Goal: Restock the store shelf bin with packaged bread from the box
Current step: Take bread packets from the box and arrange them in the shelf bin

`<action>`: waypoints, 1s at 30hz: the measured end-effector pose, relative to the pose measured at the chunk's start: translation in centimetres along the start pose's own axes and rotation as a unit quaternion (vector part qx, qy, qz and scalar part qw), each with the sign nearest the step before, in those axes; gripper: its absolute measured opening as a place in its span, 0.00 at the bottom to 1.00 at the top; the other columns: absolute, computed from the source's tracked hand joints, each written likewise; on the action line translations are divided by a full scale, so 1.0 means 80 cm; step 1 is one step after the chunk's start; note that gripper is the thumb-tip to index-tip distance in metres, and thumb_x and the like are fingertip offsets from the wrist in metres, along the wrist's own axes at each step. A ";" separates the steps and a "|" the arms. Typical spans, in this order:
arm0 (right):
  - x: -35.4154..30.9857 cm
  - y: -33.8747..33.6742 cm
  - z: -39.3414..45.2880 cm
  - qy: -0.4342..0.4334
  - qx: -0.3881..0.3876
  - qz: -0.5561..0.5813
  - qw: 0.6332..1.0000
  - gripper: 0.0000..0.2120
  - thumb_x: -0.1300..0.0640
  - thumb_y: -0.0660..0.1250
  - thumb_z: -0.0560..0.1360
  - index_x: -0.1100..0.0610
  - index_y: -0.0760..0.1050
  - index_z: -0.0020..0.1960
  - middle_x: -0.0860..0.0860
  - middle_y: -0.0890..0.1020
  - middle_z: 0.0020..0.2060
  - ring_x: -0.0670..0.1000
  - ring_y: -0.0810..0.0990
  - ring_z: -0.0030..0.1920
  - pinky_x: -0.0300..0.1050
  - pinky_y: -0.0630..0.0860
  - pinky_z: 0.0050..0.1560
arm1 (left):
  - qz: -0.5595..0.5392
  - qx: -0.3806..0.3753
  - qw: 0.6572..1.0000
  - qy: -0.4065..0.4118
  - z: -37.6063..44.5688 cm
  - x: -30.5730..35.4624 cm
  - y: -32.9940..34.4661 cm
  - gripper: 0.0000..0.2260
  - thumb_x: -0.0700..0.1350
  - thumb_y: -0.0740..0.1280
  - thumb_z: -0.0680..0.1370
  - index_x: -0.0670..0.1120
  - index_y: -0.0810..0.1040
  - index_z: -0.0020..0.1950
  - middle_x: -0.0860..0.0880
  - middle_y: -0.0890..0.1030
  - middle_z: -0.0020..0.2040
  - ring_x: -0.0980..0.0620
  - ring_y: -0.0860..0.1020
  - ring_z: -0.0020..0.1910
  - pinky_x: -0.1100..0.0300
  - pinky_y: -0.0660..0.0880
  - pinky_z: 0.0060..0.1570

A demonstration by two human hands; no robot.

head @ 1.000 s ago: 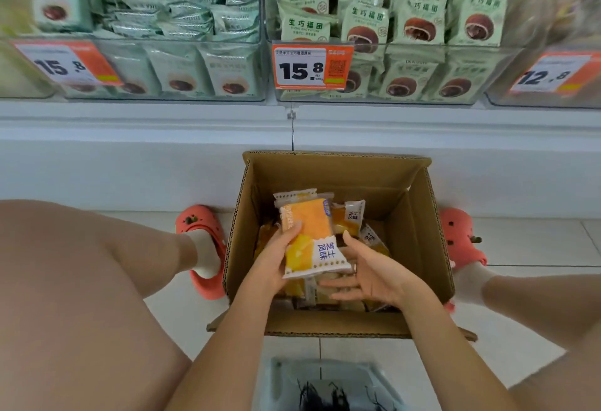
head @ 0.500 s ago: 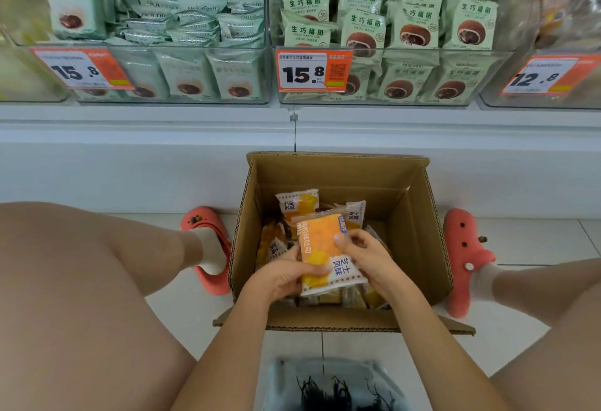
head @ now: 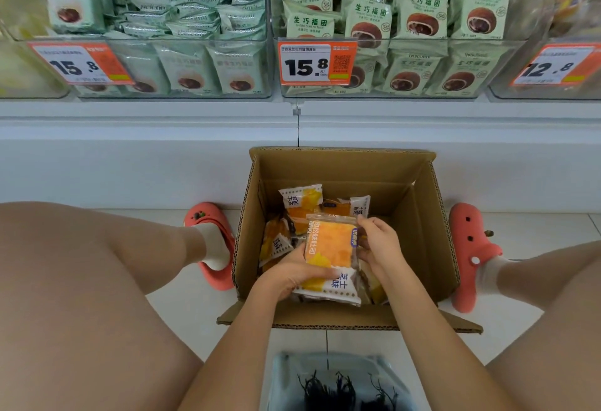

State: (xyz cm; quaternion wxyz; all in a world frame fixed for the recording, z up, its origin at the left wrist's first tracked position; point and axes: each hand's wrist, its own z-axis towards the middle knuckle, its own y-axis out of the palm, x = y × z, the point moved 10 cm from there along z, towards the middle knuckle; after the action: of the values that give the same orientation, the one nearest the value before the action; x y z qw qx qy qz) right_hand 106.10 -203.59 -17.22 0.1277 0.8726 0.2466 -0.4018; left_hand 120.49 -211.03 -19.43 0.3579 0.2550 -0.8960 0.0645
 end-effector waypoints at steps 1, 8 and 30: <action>-0.003 -0.003 0.000 -0.009 0.013 0.002 1.000 0.09 0.55 0.63 0.79 0.60 0.74 0.46 0.56 0.81 0.41 0.52 0.81 0.42 0.53 0.79 0.50 | 0.006 0.001 1.000 0.003 0.000 0.002 0.001 0.36 0.42 0.79 0.63 0.51 0.68 0.68 0.49 0.79 0.59 0.49 0.77 0.57 0.48 0.74 0.62; -0.034 -0.021 -0.007 -0.141 0.127 -0.114 0.975 0.12 0.50 0.62 0.79 0.57 0.76 0.42 0.53 0.80 0.37 0.56 0.81 0.43 0.61 0.80 0.48 | -0.031 0.006 0.999 0.027 -0.003 0.017 0.006 0.32 0.42 0.79 0.63 0.53 0.68 0.62 0.48 0.79 0.58 0.47 0.79 0.57 0.48 0.75 0.60; 0.023 0.067 -0.049 0.129 -0.205 0.000 0.970 0.16 0.53 0.71 0.73 0.58 0.76 0.58 0.56 0.82 0.49 0.54 0.81 0.52 0.52 0.80 0.48 | -0.159 0.148 0.967 0.135 -0.014 0.049 -0.053 0.29 0.47 0.75 0.70 0.51 0.65 0.67 0.48 0.79 0.58 0.51 0.81 0.52 0.53 0.79 0.51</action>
State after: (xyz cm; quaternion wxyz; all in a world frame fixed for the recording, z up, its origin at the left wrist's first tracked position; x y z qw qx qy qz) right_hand 112.51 -205.89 -15.99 0.2713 0.8723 0.3378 -0.2268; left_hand 120.89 -215.93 -16.23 0.4397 0.4332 -0.7676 0.1729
